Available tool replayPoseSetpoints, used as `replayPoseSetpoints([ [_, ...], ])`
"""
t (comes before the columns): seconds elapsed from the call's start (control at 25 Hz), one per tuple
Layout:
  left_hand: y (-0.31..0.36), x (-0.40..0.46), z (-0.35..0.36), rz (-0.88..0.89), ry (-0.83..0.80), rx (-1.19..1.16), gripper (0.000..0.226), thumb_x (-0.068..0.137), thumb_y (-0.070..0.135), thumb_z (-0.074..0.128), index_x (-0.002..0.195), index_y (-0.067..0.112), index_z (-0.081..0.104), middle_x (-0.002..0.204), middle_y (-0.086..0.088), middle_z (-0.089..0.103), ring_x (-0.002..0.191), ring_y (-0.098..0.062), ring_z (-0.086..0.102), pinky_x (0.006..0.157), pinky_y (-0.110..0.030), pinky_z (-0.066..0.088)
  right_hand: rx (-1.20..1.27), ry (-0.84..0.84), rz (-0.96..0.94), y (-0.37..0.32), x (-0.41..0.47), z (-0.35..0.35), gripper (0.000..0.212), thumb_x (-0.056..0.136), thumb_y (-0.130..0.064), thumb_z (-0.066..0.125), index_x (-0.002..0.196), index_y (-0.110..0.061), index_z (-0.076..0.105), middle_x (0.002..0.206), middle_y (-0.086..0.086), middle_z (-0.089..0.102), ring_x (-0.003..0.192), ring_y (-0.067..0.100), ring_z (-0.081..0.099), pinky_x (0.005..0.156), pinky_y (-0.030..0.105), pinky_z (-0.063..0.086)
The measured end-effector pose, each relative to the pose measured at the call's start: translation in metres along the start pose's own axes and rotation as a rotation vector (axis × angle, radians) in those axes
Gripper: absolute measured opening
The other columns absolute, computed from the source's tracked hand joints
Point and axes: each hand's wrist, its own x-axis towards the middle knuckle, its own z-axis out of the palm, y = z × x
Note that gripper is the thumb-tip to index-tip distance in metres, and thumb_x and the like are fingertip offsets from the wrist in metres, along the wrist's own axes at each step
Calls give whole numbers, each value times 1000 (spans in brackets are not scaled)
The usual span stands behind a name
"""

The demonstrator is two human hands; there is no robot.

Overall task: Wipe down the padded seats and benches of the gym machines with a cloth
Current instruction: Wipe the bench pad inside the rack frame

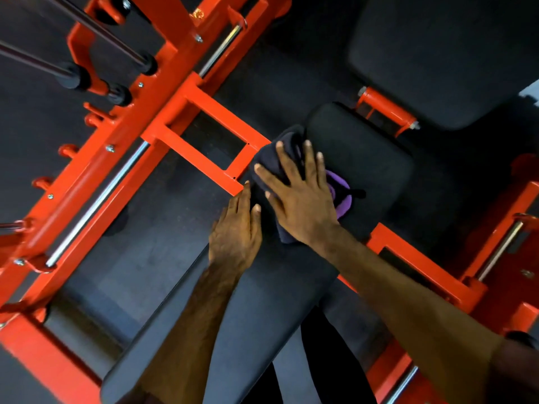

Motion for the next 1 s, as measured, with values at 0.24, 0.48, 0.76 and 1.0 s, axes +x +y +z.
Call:
replayPoseSetpoints([
  [0.24,9,3,-5,-1,-11,-15,63,108,50,25,165,22,28,159,-7,46,138,-33,52,108,-56,49,-22,83,48,49,17,-10,55,106,-40,45,161,-35,40,174,6,22,158,49,13,126,65,15],
  [0.48,16,18,-3,2,-44,-9,63,106,51,23,160,20,33,150,-8,52,128,-37,59,98,-54,53,-17,33,-228,41,0,-4,56,109,-42,38,164,-32,34,175,5,16,160,45,8,128,61,13],
  [0.76,19,35,0,52,-39,-45,62,110,52,27,165,25,26,164,-3,42,142,-28,50,112,-53,47,36,96,255,38,53,-12,54,109,-43,39,163,-32,36,175,6,16,160,46,7,128,63,10],
  [1.0,19,48,2,94,-83,-93,71,105,59,24,165,21,27,166,-2,39,146,-26,47,116,-51,44,-57,92,188,103,5,-21,57,111,-45,34,166,-35,25,176,7,15,160,44,11,128,60,16],
])
